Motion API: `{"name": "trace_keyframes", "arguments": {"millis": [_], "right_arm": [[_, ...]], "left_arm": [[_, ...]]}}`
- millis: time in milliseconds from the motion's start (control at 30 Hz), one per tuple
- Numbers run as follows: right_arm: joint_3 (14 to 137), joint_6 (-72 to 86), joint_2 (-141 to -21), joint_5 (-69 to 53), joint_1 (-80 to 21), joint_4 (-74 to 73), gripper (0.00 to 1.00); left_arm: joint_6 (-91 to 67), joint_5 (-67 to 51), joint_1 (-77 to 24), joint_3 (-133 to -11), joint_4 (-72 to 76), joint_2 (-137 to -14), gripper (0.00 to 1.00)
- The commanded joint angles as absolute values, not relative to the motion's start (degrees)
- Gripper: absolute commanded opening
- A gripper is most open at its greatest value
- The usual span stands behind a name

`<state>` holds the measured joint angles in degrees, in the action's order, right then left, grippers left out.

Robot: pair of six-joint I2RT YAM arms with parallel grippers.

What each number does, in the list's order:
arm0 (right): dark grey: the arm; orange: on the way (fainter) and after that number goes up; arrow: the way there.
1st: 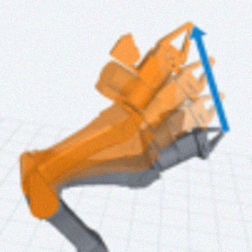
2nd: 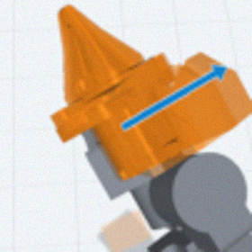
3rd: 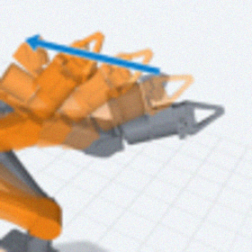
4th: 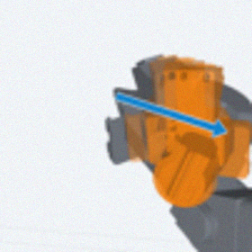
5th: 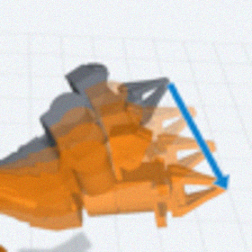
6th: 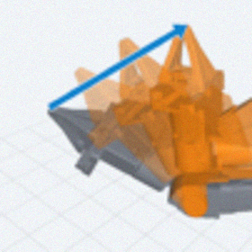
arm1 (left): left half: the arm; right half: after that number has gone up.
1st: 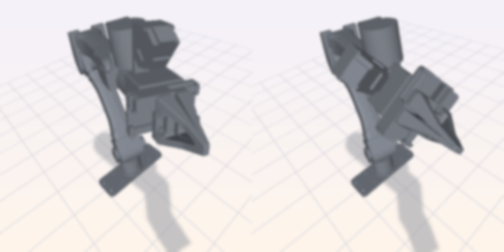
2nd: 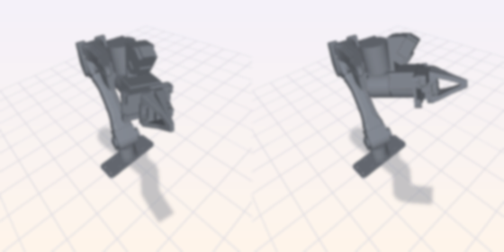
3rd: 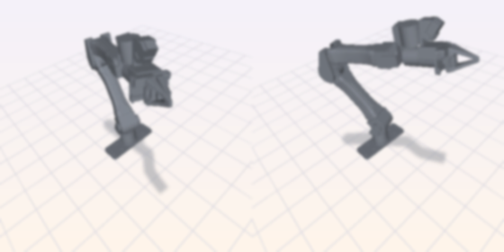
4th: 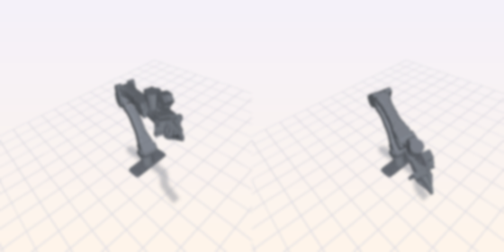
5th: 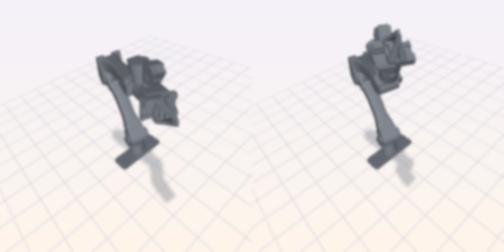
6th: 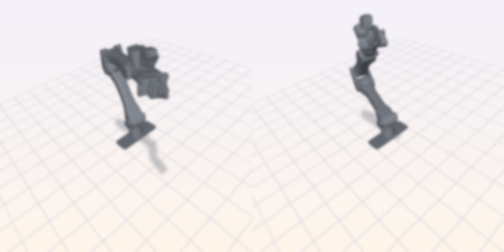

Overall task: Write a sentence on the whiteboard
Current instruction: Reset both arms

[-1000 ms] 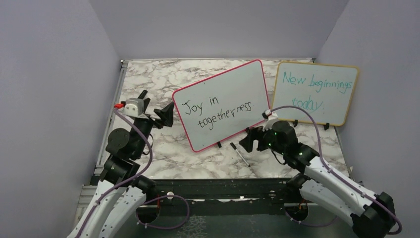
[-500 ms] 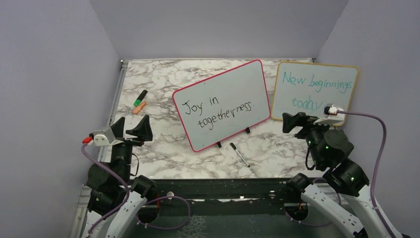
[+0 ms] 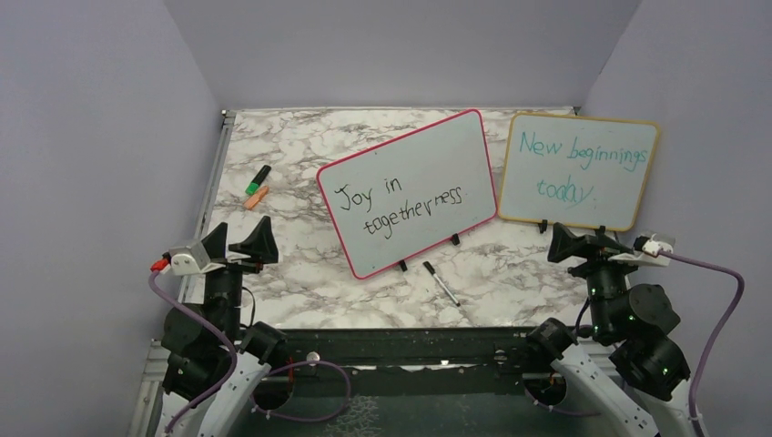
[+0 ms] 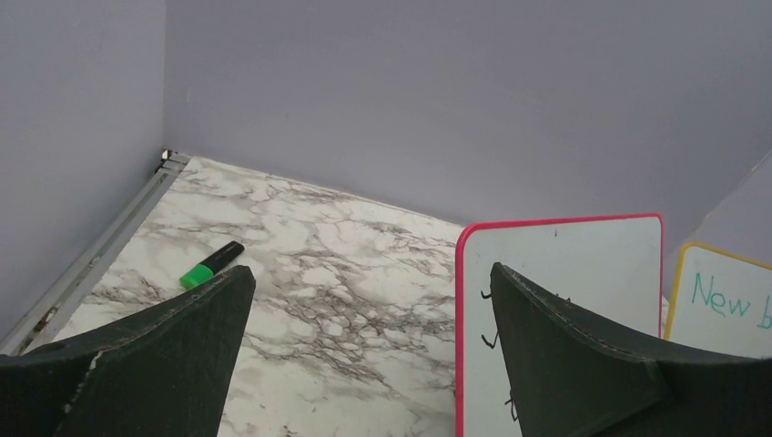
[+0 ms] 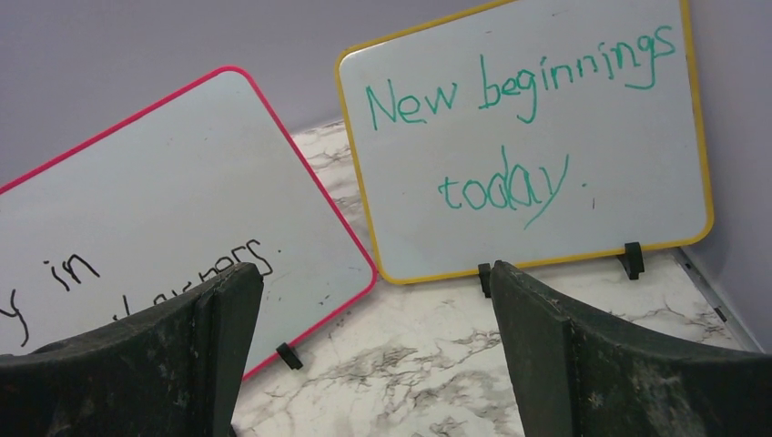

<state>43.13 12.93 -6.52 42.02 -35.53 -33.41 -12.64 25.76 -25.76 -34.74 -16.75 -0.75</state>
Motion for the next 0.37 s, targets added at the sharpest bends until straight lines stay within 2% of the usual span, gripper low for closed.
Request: {"name": "trace_keyframes", "arguments": {"millis": [0, 333], "right_arm": [[42.51, 12.15, -5.9, 44.74, -35.47, -31.72, 1.0], [42.46, 12.3, -5.87, 45.38, -35.45, -31.77, 1.0]], "left_arm": [[-12.01, 26.0, -25.07, -34.34, -16.98, -0.18, 0.99], [-11.47, 24.44, -24.08, -33.95, -15.31, -0.18, 0.99]]}}
